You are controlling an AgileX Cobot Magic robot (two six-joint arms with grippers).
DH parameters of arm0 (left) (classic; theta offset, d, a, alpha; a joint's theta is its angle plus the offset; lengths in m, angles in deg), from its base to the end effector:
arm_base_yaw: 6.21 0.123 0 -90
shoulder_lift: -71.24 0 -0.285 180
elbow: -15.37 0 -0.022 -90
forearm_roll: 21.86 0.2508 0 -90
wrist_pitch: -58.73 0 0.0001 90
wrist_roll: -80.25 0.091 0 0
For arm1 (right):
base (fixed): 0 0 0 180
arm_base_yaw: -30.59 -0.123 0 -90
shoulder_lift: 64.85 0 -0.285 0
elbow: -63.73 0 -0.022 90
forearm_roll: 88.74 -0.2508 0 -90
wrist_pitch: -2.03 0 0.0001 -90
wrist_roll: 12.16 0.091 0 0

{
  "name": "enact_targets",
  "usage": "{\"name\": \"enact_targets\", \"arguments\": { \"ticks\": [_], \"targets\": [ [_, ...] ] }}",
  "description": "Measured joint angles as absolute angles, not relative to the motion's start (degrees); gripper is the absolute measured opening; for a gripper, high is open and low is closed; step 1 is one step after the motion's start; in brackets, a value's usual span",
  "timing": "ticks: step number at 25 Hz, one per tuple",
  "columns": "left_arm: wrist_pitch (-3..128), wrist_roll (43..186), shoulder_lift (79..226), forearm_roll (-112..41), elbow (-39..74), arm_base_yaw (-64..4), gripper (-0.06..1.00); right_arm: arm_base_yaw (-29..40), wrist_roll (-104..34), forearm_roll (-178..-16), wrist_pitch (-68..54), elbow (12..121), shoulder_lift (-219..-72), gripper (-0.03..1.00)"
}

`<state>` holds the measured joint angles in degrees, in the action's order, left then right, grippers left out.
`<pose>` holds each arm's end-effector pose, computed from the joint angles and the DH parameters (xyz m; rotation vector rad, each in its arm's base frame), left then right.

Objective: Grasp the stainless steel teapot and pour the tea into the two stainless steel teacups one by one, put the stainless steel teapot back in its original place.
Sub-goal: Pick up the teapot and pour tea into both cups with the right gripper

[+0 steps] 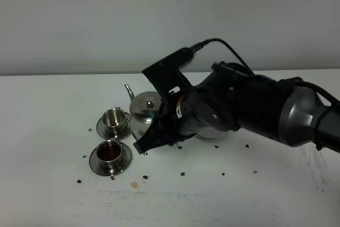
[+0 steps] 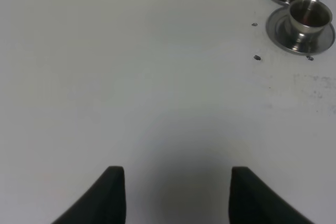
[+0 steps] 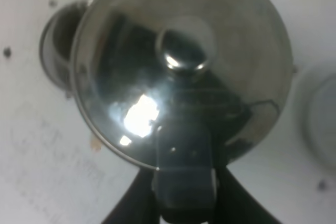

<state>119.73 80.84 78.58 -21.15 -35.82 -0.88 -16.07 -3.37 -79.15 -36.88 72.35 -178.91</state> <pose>-0.0012 0.0009 0.2642 -0.0866 2.0853 0.0778 0.2931 0.2967 0.2644 -0.9311 2.3395 0.2122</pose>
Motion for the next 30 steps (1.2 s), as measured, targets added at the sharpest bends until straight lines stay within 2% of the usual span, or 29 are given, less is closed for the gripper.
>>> {"name": "enact_targets", "arguments": {
  "ticks": [9,30],
  "targets": [
    [119.7,80.8,78.6,-21.1,-35.8,-0.9,0.46,-15.9,-9.2,-78.3,-38.9,79.7,-184.5,0.2],
    [119.7,80.8,78.6,-21.1,-35.8,-0.9,0.46,-14.5,-12.2,-69.5,-34.0,81.0,-194.1,0.2]
  ]
}}
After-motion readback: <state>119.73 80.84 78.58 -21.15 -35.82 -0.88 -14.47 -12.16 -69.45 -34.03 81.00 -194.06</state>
